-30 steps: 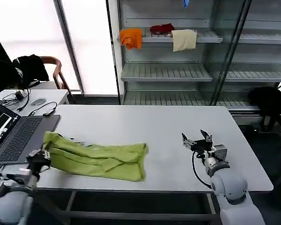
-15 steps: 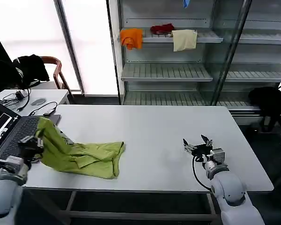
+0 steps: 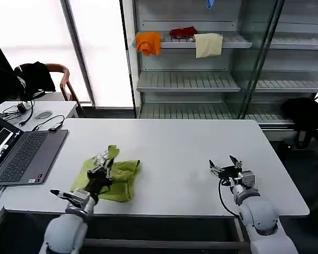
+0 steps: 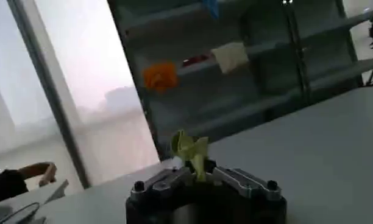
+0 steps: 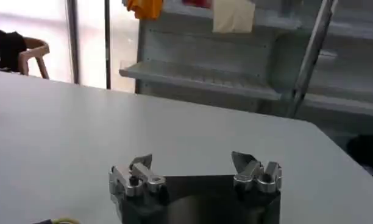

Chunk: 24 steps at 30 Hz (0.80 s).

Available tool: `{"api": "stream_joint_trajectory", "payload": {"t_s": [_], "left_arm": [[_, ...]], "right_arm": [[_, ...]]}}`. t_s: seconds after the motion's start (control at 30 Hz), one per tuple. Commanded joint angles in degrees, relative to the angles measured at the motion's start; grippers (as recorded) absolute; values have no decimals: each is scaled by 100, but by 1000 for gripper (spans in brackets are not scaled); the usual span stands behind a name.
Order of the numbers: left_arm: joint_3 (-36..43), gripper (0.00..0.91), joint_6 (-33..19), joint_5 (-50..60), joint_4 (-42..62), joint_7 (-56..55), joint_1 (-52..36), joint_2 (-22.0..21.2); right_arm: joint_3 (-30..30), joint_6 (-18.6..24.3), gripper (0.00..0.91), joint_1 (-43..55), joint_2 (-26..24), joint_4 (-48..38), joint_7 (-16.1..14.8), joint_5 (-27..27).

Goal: Fold and organize the clothes.

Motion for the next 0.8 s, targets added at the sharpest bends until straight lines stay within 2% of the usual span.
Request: {"api": "stream_joint_trajectory", "payload": {"t_s": [0.03,0.07,0.1,0.13,0.5,0.7,0.8], "left_arm": [[858,20,163,303,99,-105,30,-448],[858,60,211,349,185,-108,29,-468],[859,595,210,416,249,-114,24,-484],[859,907,210,467,279,-118,20,-491],[869,907,-27,553,1140,-313,-165,-636],[1058,907,17,281,923,-374,-57,-758],[1178,907,200,-134,643,-438,67,-802]], "right_arm": [[-26,26,907,23,52,-67,-6,-69],[-33,35,907,39,61,-81,-8,-79],[-38,40,907,57,67,-99,-9,-84],[-39,43,907,63,71,-106,-10,-85],[-30,148,907,58,127,-206,-38,-196],[-35,177,907,91,154,-282,-41,-205],[-57,181,907,135,182,-310,-41,-219]]}}
